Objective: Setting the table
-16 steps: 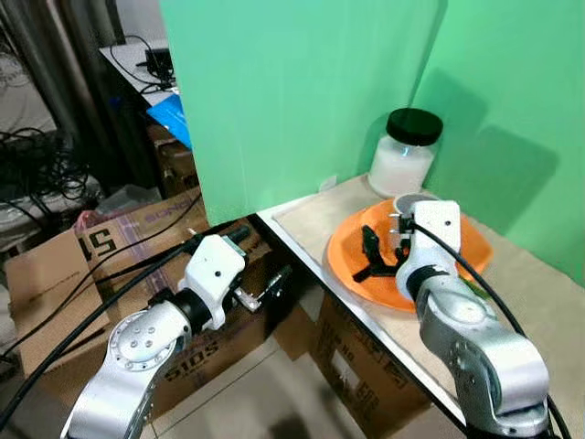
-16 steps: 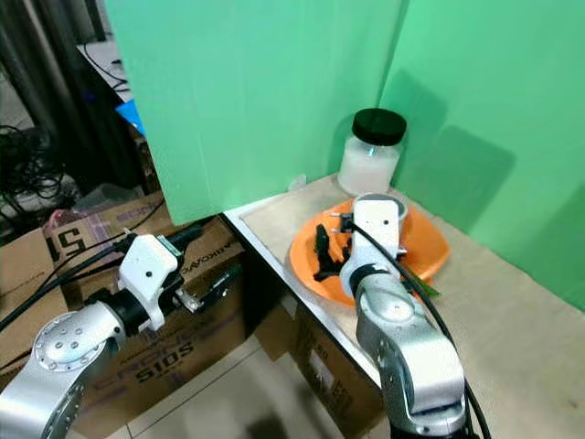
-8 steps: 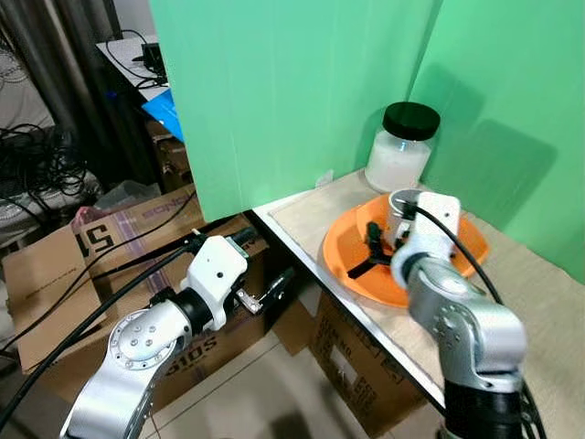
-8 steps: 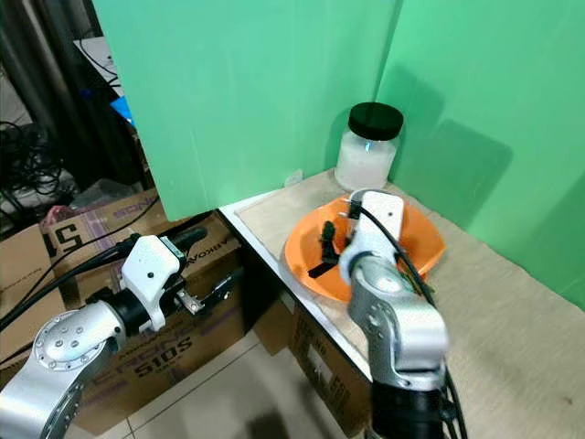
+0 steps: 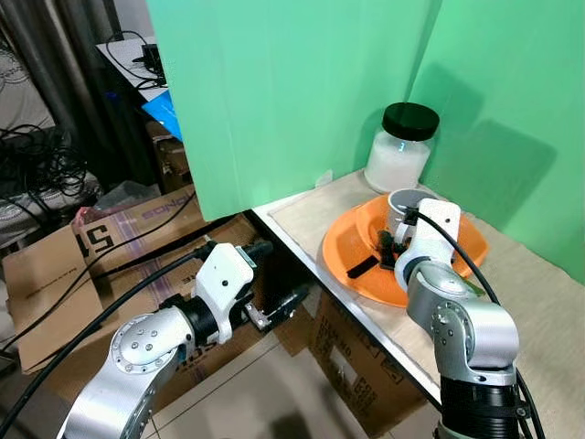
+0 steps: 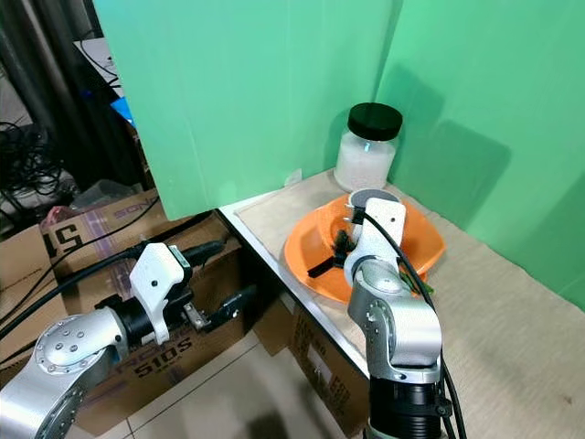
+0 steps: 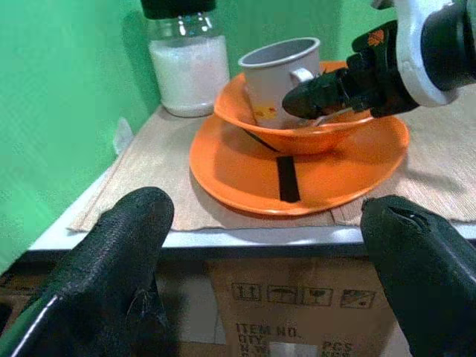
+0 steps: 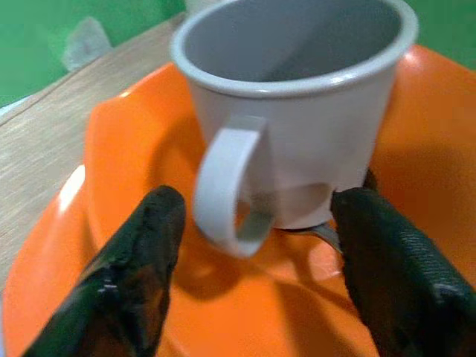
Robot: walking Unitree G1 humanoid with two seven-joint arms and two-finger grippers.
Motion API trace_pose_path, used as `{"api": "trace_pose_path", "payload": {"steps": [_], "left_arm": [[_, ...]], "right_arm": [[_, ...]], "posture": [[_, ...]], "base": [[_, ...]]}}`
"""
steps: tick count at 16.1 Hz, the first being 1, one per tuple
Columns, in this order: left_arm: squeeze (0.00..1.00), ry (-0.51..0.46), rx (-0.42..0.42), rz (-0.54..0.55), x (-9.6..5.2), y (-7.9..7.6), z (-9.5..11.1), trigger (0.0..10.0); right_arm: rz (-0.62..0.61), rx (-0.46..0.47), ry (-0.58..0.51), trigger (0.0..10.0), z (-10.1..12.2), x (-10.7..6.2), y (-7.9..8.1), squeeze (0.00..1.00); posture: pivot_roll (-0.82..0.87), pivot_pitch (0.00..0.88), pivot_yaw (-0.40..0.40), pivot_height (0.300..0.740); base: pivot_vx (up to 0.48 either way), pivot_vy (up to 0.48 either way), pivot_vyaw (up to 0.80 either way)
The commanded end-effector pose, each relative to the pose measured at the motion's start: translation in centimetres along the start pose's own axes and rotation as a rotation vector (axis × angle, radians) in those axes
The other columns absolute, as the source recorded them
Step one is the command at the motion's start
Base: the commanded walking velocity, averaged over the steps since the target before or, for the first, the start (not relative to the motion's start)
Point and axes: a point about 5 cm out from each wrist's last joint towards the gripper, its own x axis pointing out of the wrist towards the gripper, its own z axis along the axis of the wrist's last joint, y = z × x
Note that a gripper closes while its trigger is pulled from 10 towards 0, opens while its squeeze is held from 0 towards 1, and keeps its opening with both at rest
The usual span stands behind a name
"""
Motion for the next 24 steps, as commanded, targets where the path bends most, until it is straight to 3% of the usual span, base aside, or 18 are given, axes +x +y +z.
{"api": "trace_pose_path", "payload": {"steps": [1, 13, 21, 23, 24], "left_arm": [[0.00, -0.003, 0.001, -0.021, -0.1, -0.3, 0.2, 10.0], [0.00, 0.007, 0.004, -0.018, -0.3, -0.2, 0.3, 10.0], [0.00, 0.012, 0.016, -0.009, 0.0, -0.1, 0.2, 10.0], [0.00, 0.010, 0.020, -0.009, 0.1, 0.0, 0.2, 10.0], [0.00, 0.005, 0.027, 0.000, 0.1, 0.2, 0.3, 10.0]], "right_arm": [[-0.013, 0.014, -0.024, 0.0, 0.7, 0.2, 0.0, 0.00], [-0.006, 0.028, -0.050, 0.0, 1.1, 0.5, 0.3, 0.00], [0.035, 0.038, -0.136, 0.0, 2.3, -0.5, -0.4, 0.00], [0.075, 0.029, -0.209, 0.0, 2.8, -1.0, -0.7, 0.00], [0.142, 0.007, -0.306, 0.0, 4.0, -1.9, -1.0, 0.00]], "posture": [[0.13, 0.000, -0.030, 0.740], [0.14, 0.000, -0.029, 0.740], [0.11, 0.000, -0.014, 0.740], [0.10, 0.000, -0.007, 0.740], [0.10, 0.000, -0.005, 0.740]], "base": [[0.000, 0.000, 0.00], [0.000, 0.000, 0.00], [0.000, 0.000, 0.00], [0.000, 0.000, 0.00], [0.000, 0.000, 0.00]]}}
